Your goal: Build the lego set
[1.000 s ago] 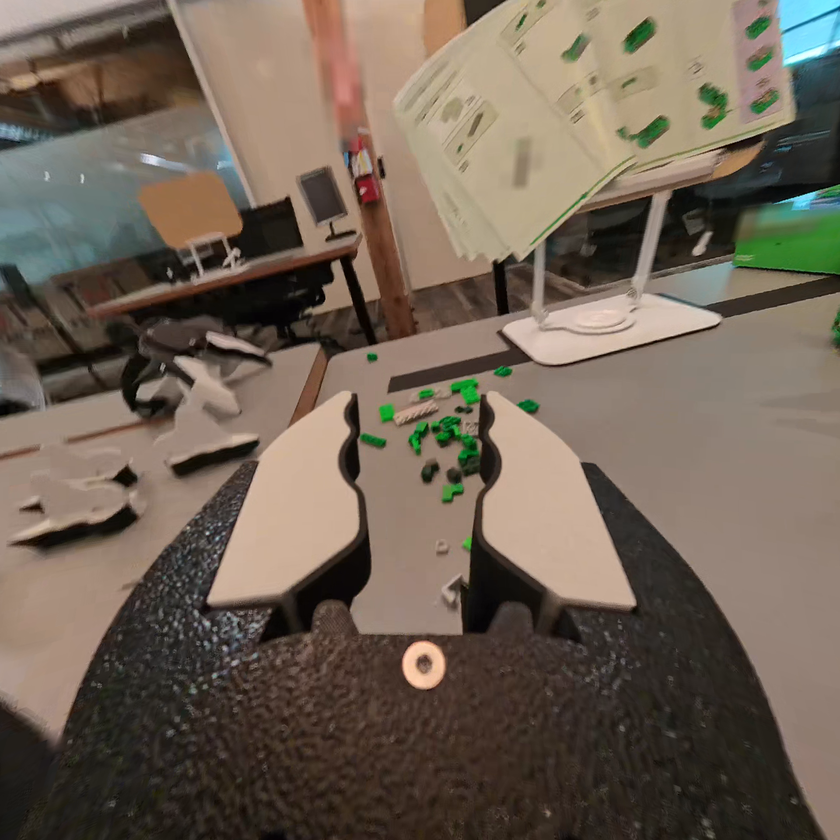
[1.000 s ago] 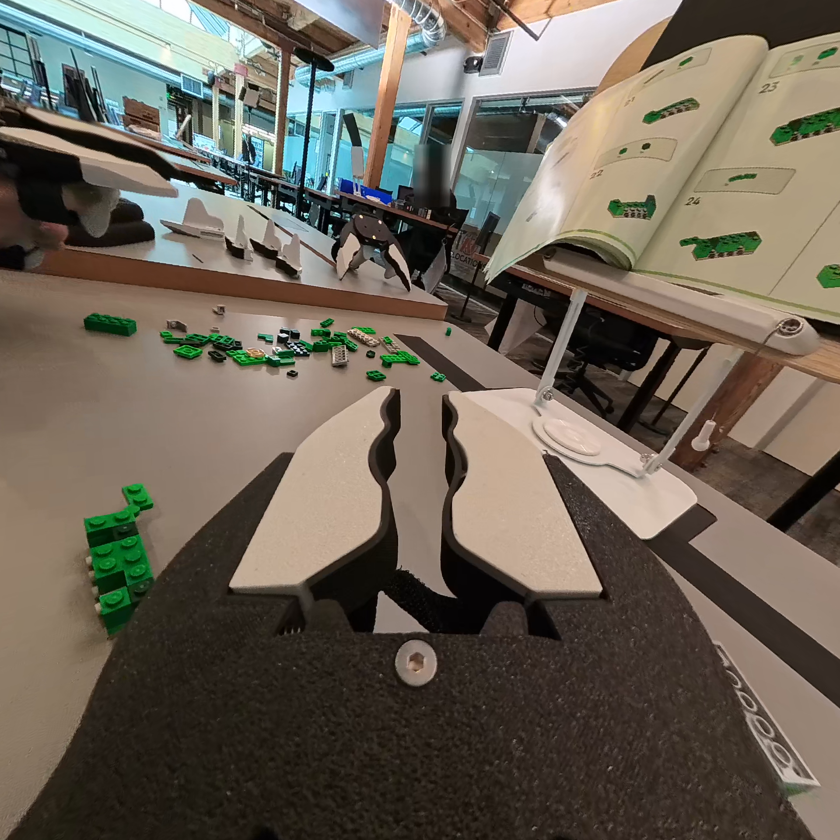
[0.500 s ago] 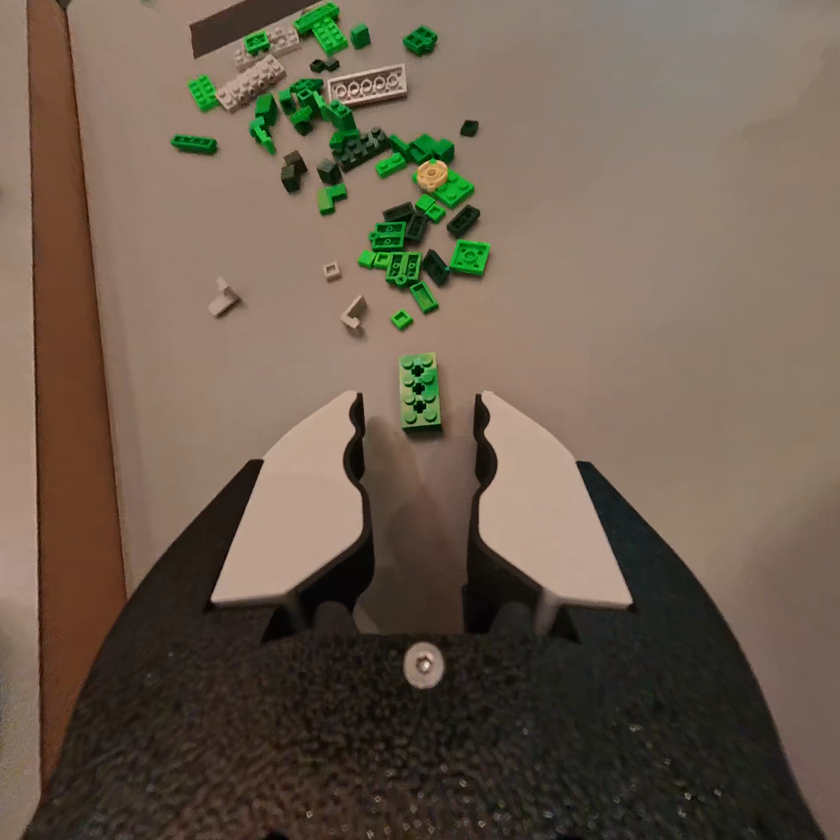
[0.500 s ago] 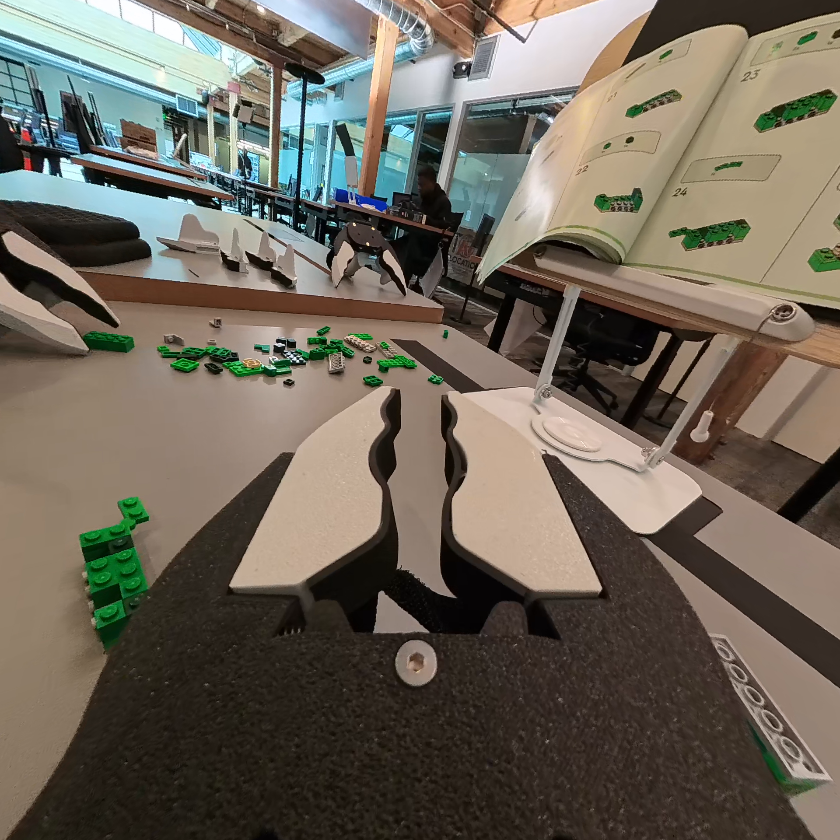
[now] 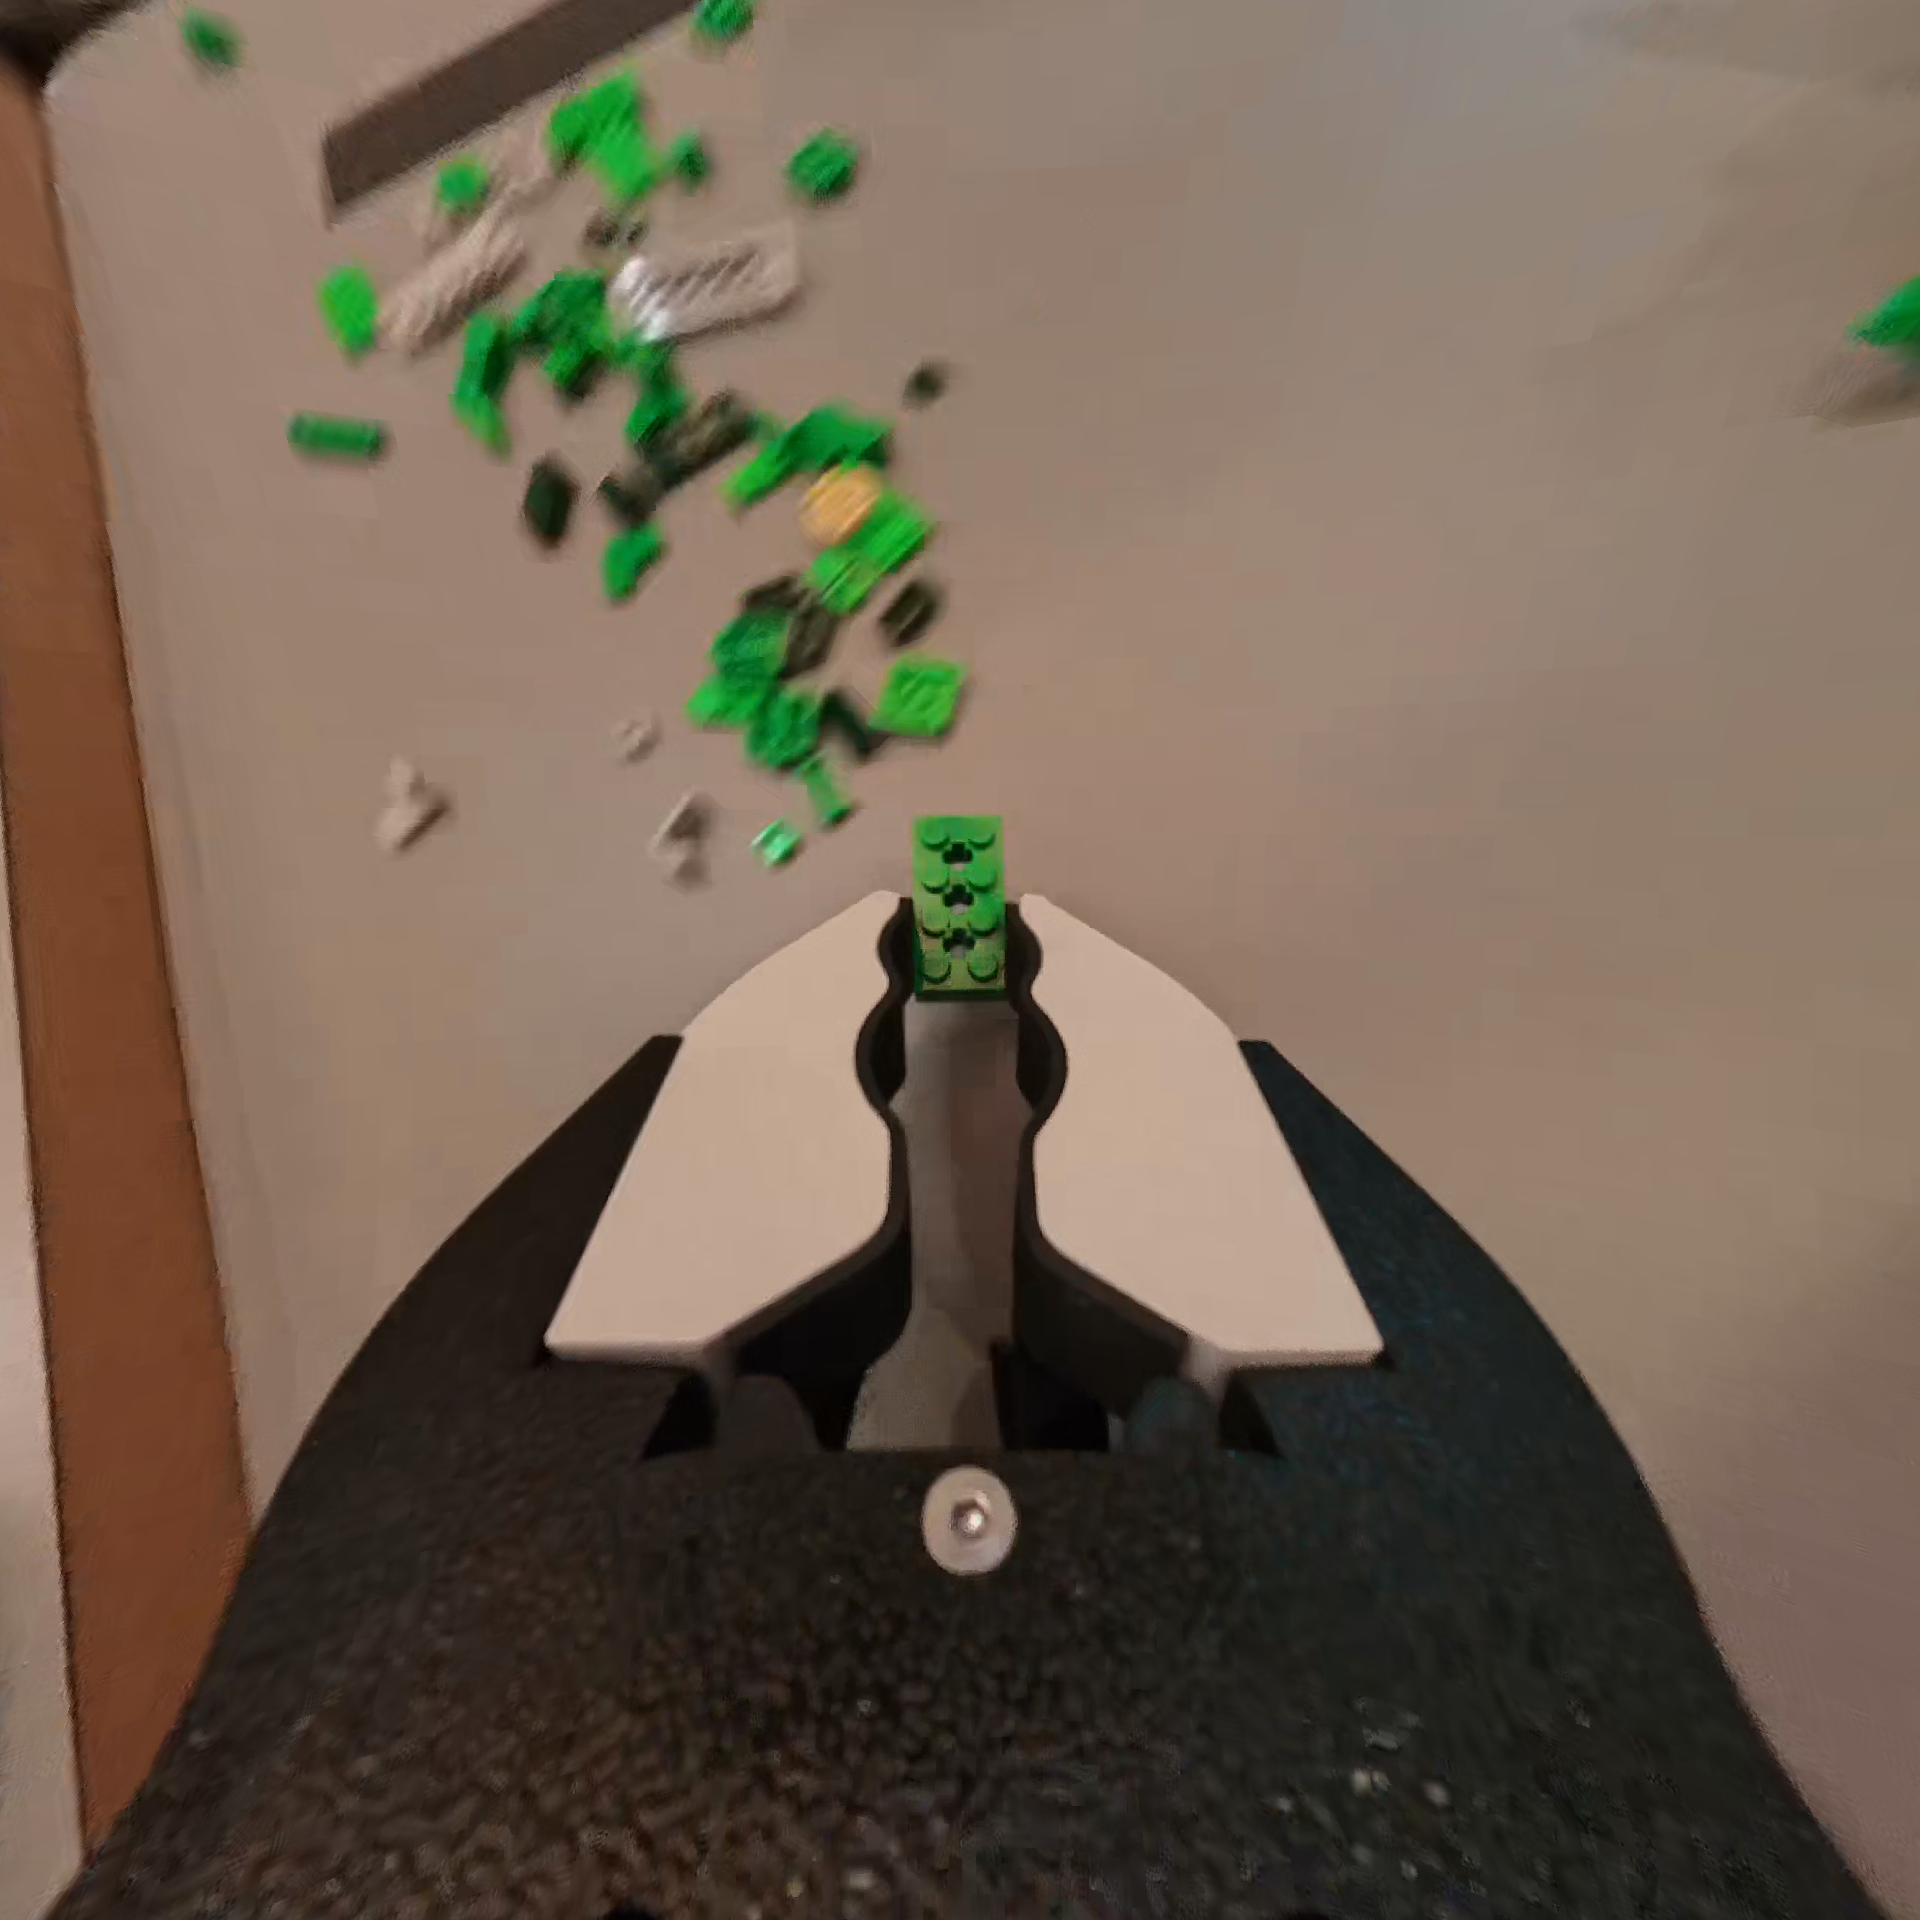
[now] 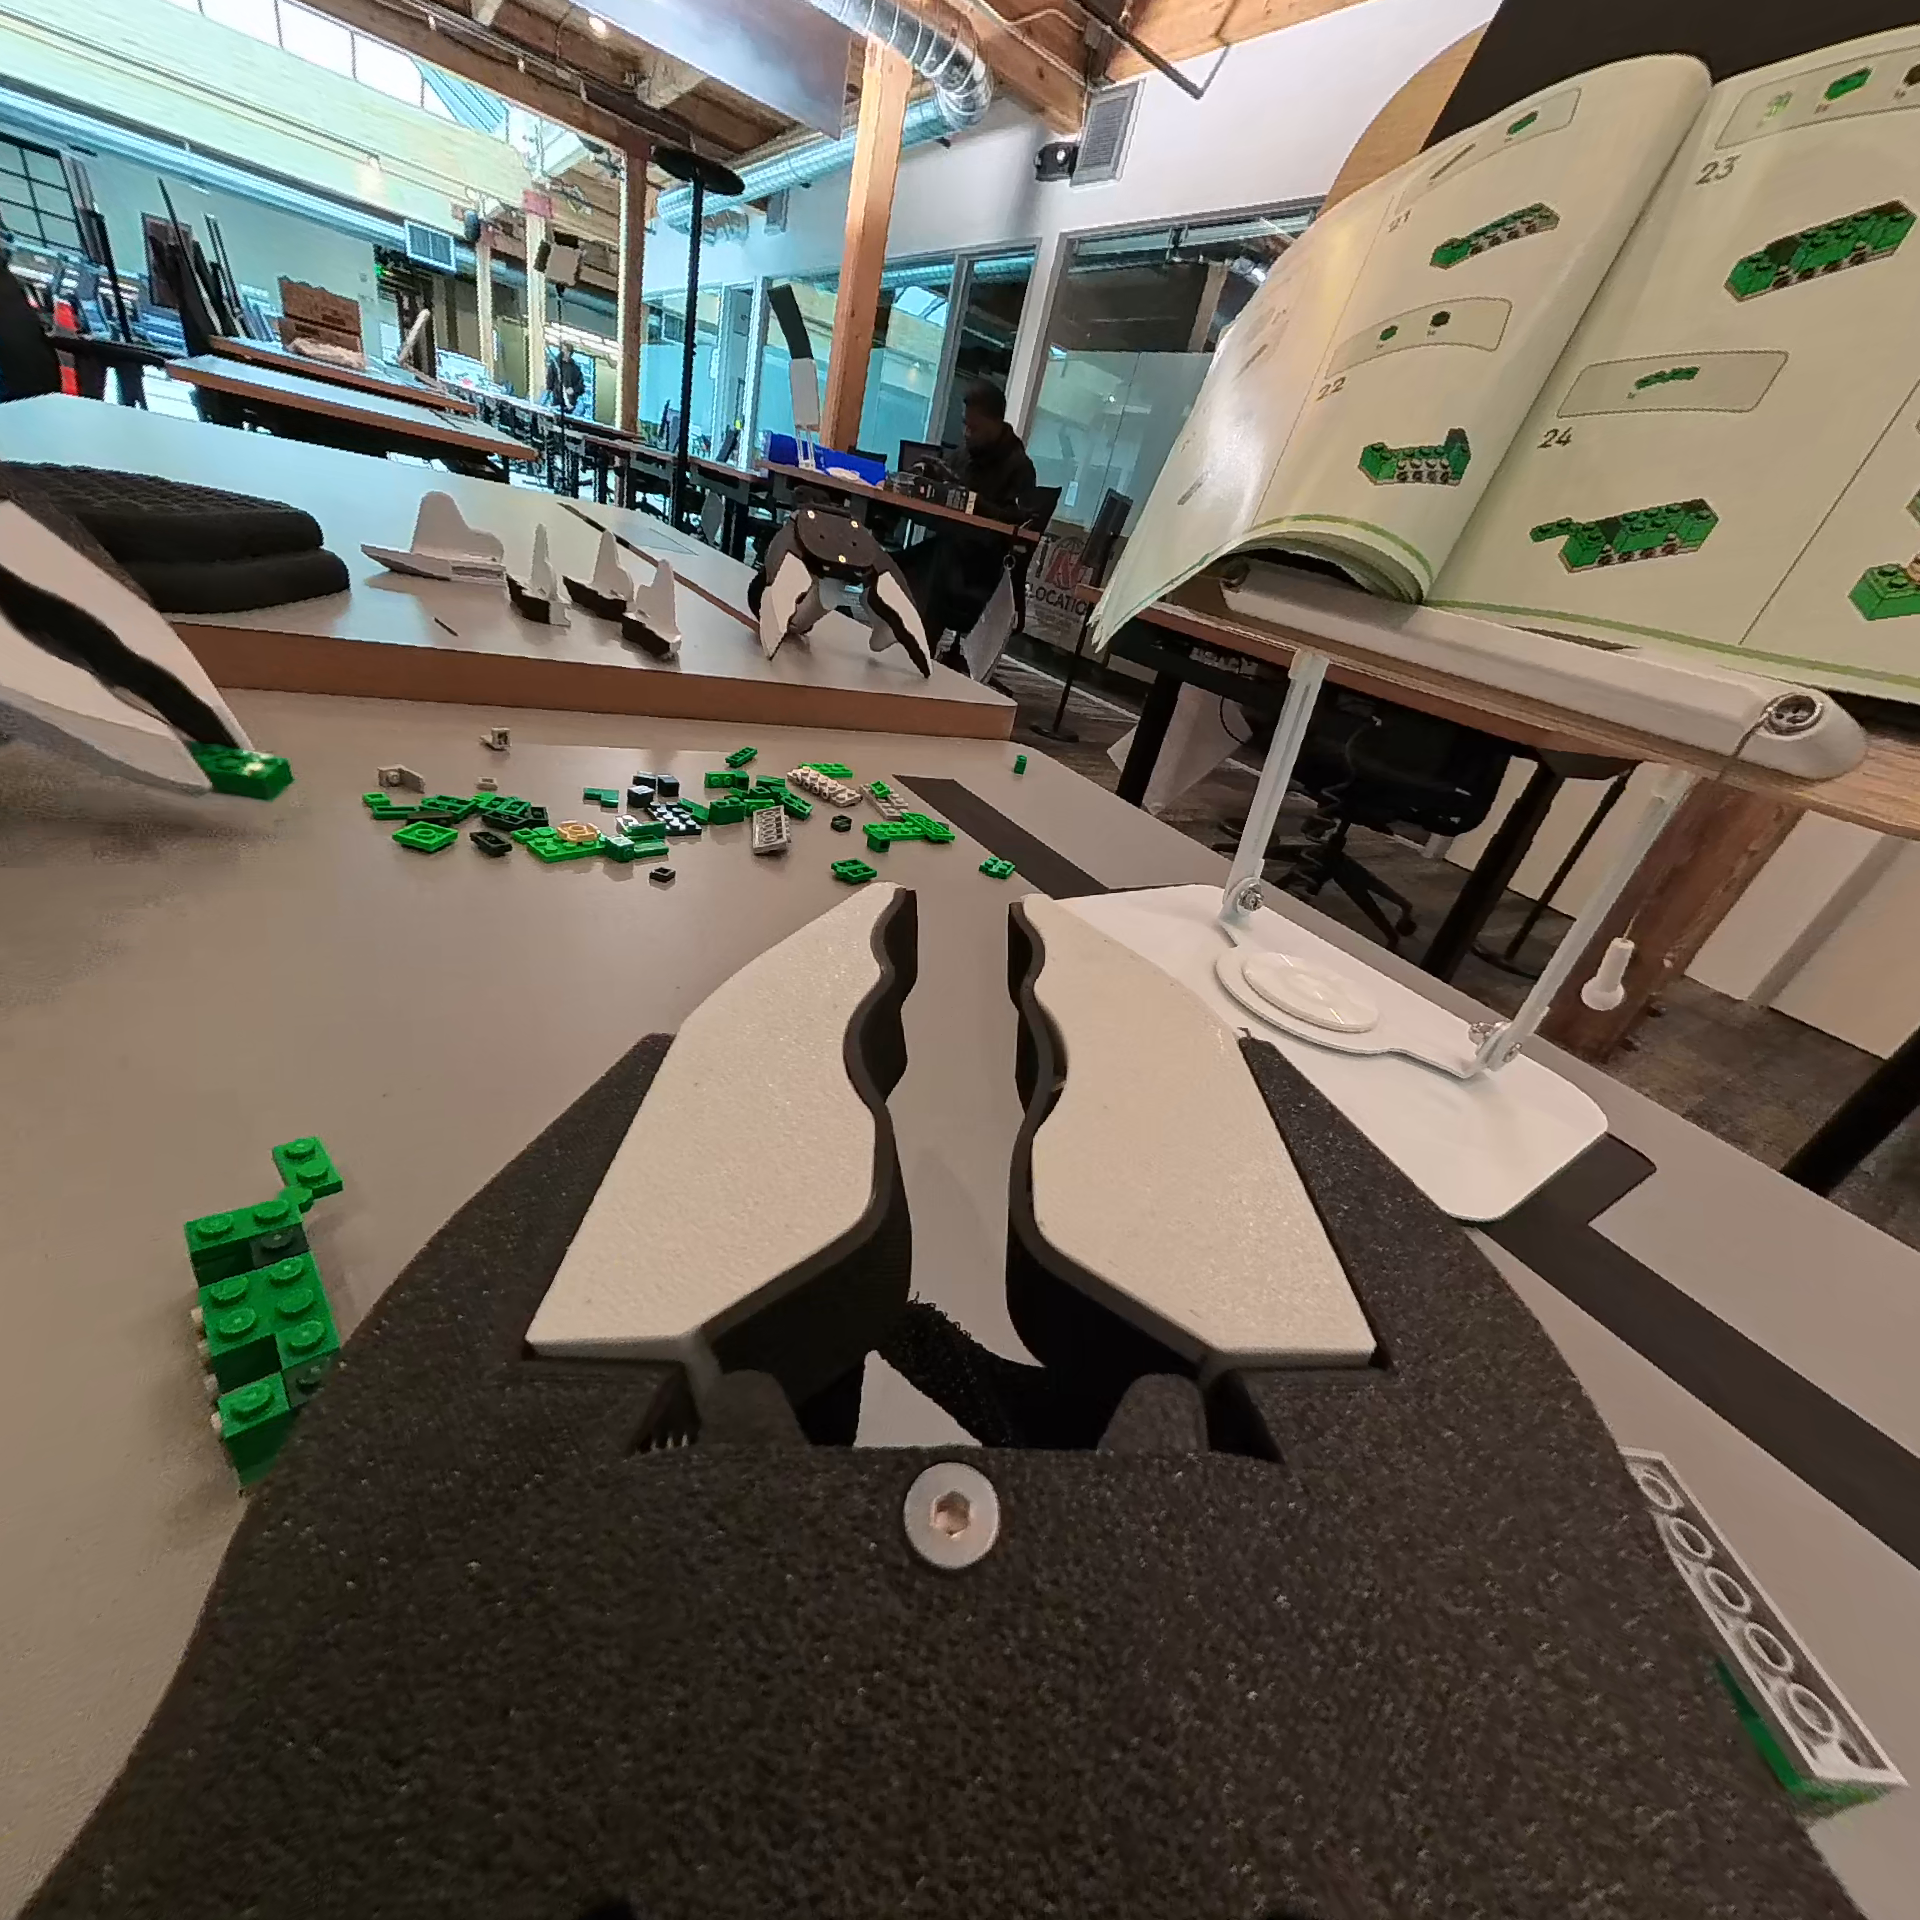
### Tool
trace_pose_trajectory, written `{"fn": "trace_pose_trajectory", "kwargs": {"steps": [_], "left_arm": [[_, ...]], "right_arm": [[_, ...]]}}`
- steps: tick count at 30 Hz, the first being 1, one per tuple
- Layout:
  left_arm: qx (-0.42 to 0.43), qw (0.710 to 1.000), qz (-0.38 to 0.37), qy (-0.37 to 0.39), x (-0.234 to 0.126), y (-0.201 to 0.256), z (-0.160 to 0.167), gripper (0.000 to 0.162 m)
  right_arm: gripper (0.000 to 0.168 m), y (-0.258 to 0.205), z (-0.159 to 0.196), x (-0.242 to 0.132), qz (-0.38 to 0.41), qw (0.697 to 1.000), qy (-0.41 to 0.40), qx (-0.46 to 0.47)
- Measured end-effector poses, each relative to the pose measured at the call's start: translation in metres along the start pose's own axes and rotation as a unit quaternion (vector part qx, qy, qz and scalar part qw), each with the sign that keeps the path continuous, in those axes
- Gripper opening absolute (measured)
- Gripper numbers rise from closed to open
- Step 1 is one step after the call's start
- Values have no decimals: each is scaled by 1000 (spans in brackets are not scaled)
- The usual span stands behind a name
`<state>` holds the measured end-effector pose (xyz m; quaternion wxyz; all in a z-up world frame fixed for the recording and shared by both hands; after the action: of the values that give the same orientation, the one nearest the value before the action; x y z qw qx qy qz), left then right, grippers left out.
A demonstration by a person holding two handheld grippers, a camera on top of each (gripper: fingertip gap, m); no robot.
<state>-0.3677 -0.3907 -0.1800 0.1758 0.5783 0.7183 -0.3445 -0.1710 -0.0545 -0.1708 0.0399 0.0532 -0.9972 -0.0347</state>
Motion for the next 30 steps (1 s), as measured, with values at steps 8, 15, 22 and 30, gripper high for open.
{"fn": "trace_pose_trajectory", "kwargs": {"steps": [8,15,22,30], "left_arm": [[167,949,233,133,13,99,-80,16],[219,944,235,79,28,138,-90,16],[209,943,250,68,34,135,-84,16],[209,944,250,61,40,139,-83,16]], "right_arm": [[15,-1,0,0,-5,1000,-2,0],[14,-1,0,0,-6,1000,-4,-2],[14,-1,0,0,-6,1000,-5,-3],[14,-1,0,1,-5,1000,-5,-1]]}}
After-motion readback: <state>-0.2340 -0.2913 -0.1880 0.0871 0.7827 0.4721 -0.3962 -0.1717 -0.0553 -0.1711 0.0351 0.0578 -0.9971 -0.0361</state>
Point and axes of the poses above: each gripper's, where its closed fingertips meet, x out along the fingers, z out of its underside, y = z × x across the jaws, the point moved 10 cm from there along -x, back along the fingers, and after that the axes turned 9 degrees about x, right-handed, at the moved point
